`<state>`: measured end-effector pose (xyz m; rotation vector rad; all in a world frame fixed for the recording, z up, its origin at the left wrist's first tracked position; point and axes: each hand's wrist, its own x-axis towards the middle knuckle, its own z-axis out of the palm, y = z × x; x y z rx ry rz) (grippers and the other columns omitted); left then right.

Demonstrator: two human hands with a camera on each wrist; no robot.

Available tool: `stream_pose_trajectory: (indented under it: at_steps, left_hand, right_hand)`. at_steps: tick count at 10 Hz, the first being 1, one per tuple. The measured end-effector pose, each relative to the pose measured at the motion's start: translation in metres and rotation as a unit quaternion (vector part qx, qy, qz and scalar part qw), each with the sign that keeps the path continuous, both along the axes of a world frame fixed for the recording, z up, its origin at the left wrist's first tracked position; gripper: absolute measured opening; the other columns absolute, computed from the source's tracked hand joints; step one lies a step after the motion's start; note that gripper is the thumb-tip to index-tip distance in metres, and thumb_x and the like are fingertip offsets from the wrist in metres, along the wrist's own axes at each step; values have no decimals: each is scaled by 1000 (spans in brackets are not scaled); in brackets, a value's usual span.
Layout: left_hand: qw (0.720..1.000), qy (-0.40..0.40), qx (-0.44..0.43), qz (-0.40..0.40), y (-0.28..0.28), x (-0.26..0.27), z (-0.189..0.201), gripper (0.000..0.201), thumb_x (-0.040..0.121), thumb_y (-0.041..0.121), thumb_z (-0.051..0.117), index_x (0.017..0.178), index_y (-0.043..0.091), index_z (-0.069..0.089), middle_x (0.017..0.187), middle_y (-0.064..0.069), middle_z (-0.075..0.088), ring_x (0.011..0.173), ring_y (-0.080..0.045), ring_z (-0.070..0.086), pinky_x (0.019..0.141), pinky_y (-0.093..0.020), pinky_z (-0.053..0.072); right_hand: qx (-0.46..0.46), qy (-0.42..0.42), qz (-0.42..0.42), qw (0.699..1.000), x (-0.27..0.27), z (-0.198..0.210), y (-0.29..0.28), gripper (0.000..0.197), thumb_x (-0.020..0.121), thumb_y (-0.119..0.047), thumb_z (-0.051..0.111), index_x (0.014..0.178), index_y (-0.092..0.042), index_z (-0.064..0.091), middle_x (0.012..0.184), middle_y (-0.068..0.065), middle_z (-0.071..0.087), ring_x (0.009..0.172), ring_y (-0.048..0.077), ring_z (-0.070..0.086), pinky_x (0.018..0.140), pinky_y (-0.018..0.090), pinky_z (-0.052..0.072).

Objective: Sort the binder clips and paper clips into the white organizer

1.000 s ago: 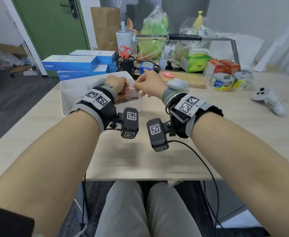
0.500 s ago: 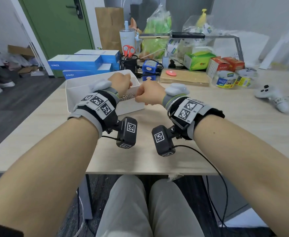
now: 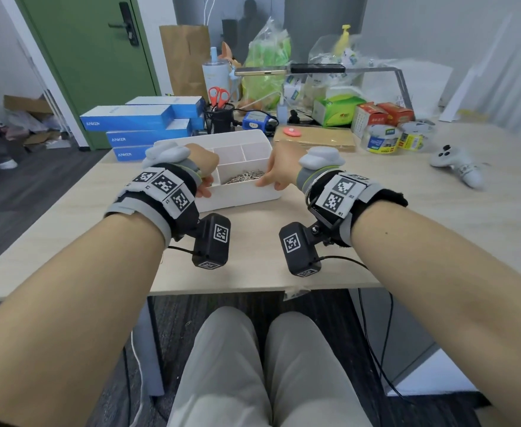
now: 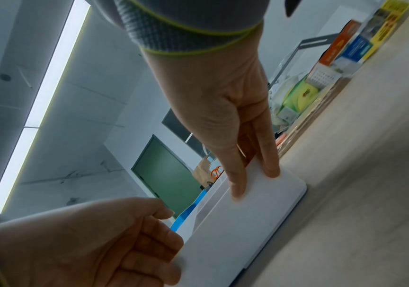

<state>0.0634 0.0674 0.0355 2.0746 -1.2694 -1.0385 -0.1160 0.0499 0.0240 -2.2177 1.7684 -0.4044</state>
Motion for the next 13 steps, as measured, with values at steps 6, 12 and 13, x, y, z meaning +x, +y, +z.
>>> stream_pose_trajectory:
  at_steps: [6,12,13]
  left_hand:
    - [992,17,-81,-94,-17,-58,-3,31,96,16,39,72,2,54,75,-6,60,57,-21,60,63,-28,53]
    - [915,109,-271,-278,9,-44,172,13,90,32,61,88,20,65,82,6,70,65,-6,63,55,-18,46]
    - [876,194,-310,-314,18,-44,198,21,89,32,61,74,20,53,64,8,55,53,-4,54,46,-15,41]
  right_hand:
    - [26,-2,-63,998,-62,6,-1,28,74,-31,78,82,-7,69,79,12,74,74,24,73,76,38,60]
    - [-41,-204,143,968,-55,215,37,16,83,-31,69,82,-14,68,68,-2,68,51,10,60,51,22,53]
    - [-117,-321,146,928,-57,238,45,24,79,-32,73,66,-19,58,51,-7,54,45,9,49,47,22,46]
